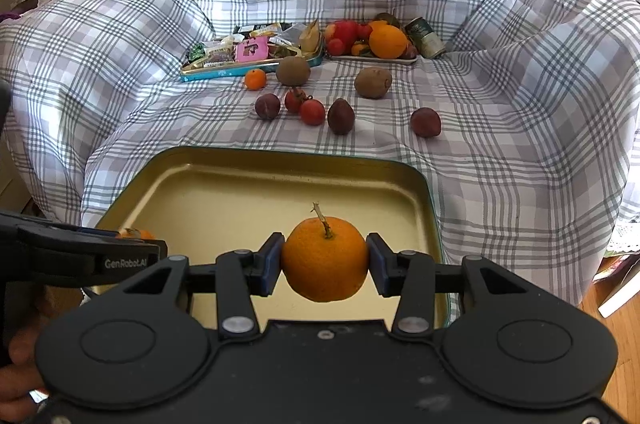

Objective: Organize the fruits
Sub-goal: 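Open both tools to drop the mandarins into the gold tray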

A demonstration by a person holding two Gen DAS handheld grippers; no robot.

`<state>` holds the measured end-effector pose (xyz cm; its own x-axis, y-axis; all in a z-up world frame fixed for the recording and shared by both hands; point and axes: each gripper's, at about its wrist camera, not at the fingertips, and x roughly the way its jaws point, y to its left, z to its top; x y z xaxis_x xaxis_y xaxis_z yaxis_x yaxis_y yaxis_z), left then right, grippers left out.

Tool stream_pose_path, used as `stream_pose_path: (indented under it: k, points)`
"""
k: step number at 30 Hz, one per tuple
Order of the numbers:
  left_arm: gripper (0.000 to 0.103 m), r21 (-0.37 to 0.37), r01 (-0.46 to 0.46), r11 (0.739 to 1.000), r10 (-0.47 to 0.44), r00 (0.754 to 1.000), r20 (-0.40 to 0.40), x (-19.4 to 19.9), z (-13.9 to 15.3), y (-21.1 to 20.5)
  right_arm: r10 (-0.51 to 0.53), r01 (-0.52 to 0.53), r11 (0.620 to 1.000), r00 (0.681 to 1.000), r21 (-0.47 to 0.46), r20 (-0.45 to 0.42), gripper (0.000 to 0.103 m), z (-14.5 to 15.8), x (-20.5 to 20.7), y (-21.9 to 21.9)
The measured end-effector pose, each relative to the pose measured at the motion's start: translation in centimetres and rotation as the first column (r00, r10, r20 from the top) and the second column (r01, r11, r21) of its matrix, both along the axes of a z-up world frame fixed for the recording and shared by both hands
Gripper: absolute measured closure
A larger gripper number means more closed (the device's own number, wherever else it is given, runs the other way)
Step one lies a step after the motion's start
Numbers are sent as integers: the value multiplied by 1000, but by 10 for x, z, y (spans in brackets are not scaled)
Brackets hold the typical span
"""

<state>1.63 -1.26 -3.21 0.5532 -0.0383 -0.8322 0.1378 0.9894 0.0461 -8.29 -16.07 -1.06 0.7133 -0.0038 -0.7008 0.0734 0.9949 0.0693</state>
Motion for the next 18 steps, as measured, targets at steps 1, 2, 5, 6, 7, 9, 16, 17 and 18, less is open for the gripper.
stream_pose_path:
  k: [1, 2, 5, 6, 7, 9, 16, 17, 18]
  points:
    - [53, 2, 1, 1000, -1, 1000, 11, -1, 1, 0, -1, 1, 1000, 1000, 1, -3, 57, 0, 0, 0]
    - [53, 3, 3, 1000, -3, 1000, 21, -2, 3, -1, -2, 2, 1000, 1000, 2, -4, 56, -1, 0, 0]
    - [53, 11, 11, 1000, -12, 999, 38, -5, 5, -2, -1, 1, 1000, 1000, -3, 8, 56, 2, -1, 1]
    - [53, 11, 14, 1000, -14, 999, 37, -4, 5, -2, 2, -1, 1000, 1000, -11, 15, 56, 3, -2, 2]
    - [53, 10, 15, 1000, -15, 999, 34, -4, 5, -2, 7, -6, 1000, 1000, -16, 19, 56, 3, -2, 3]
    - [53, 7, 15, 1000, -15, 999, 29, -3, 4, -1, 18, -17, 1000, 1000, -22, 21, 56, 3, -3, 4]
    - [53, 10, 17, 1000, -17, 1000, 14, -3, 2, -2, 11, -11, 1000, 1000, -18, 16, 56, 3, -2, 2]
    - [53, 11, 18, 1000, -18, 1000, 12, -3, 2, -2, 11, -11, 1000, 1000, -18, 15, 56, 3, -3, 2]
    - [53, 12, 19, 1000, -19, 1000, 11, -3, 2, -2, 12, -12, 1000, 1000, -19, 15, 56, 3, -3, 2]
